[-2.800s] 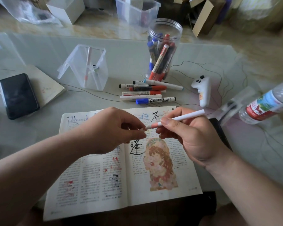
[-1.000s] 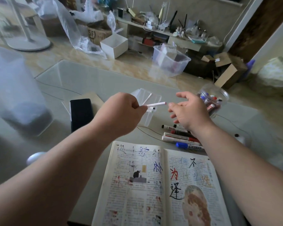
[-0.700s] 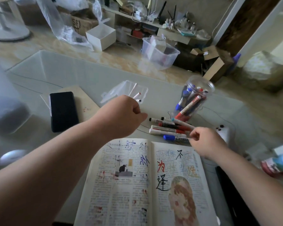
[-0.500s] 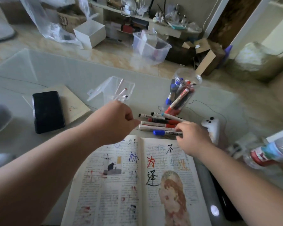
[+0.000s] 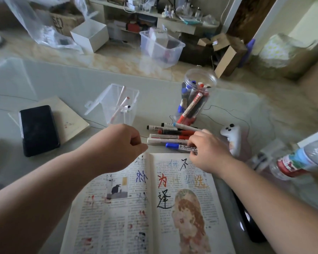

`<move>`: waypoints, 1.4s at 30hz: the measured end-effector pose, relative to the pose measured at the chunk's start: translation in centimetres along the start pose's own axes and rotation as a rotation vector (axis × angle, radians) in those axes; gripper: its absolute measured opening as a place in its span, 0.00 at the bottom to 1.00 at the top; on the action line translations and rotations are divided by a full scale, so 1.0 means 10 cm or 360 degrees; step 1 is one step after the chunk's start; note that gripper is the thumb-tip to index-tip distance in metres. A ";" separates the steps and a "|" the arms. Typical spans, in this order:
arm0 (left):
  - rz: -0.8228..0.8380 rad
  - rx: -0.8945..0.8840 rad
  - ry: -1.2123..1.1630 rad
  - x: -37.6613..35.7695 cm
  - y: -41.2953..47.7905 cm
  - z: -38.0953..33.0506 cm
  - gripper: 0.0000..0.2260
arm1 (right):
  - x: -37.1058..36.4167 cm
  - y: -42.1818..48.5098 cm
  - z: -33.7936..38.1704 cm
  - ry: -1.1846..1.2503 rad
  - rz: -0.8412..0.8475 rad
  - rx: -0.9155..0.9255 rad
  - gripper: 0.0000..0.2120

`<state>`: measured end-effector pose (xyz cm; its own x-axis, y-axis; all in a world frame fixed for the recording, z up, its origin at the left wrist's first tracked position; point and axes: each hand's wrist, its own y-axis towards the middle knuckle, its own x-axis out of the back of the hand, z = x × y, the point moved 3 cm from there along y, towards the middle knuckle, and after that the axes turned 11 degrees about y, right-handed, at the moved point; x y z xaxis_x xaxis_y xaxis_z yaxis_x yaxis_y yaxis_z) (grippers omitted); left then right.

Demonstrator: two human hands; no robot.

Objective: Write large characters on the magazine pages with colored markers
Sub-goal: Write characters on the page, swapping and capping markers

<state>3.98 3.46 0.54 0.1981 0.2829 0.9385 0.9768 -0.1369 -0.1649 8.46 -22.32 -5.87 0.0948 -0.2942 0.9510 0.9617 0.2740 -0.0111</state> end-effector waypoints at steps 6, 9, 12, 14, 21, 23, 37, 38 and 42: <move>0.0043 -0.0460 -0.0099 -0.13 -0.05 -0.20 0.18 | 0.42 -0.38 0.32 0.0706 -0.0032 -0.0071 0.01; -0.0002 -0.0761 -0.0096 -0.20 -0.17 -0.43 0.28 | 0.64 -0.66 0.52 0.1045 -0.0037 -0.0110 0.02; -0.0079 -0.0958 -0.0042 -0.28 -0.26 -0.60 0.23 | 0.74 -0.91 0.60 0.1364 0.0009 -0.0141 0.01; -0.0088 -0.0968 -0.0130 -0.29 -0.32 -0.68 0.17 | 0.77 -1.04 0.61 0.1598 -0.0056 -0.0166 0.02; 0.0152 -0.0828 -0.0486 -0.37 -0.59 -0.88 0.09 | 0.55 -1.30 0.56 0.2345 -0.0270 -0.0218 0.03; 0.0211 -0.0802 -0.0567 -0.42 -0.62 -0.93 0.11 | 0.51 -1.34 0.58 0.2281 -0.0237 -0.0135 0.04; 0.0574 -0.0401 0.0407 -0.82 -0.42 -0.71 0.38 | 0.26 -1.31 -0.19 0.2031 -0.0528 -0.0431 0.06; 0.0585 -0.0387 0.0462 -0.88 -0.39 -0.67 0.39 | 0.19 -1.30 -0.20 0.1917 -0.0439 -0.0420 0.06; 0.0642 -0.0319 0.0565 -1.03 -0.29 -0.56 0.46 | -0.02 -1.26 -0.20 0.1524 -0.0226 -0.0304 0.02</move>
<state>-1.36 -4.38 -6.95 0.4783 -0.1604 0.8634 0.7881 -0.3553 -0.5026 -3.17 -27.52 -6.56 0.0622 -0.9529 0.2967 0.9977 0.0508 -0.0459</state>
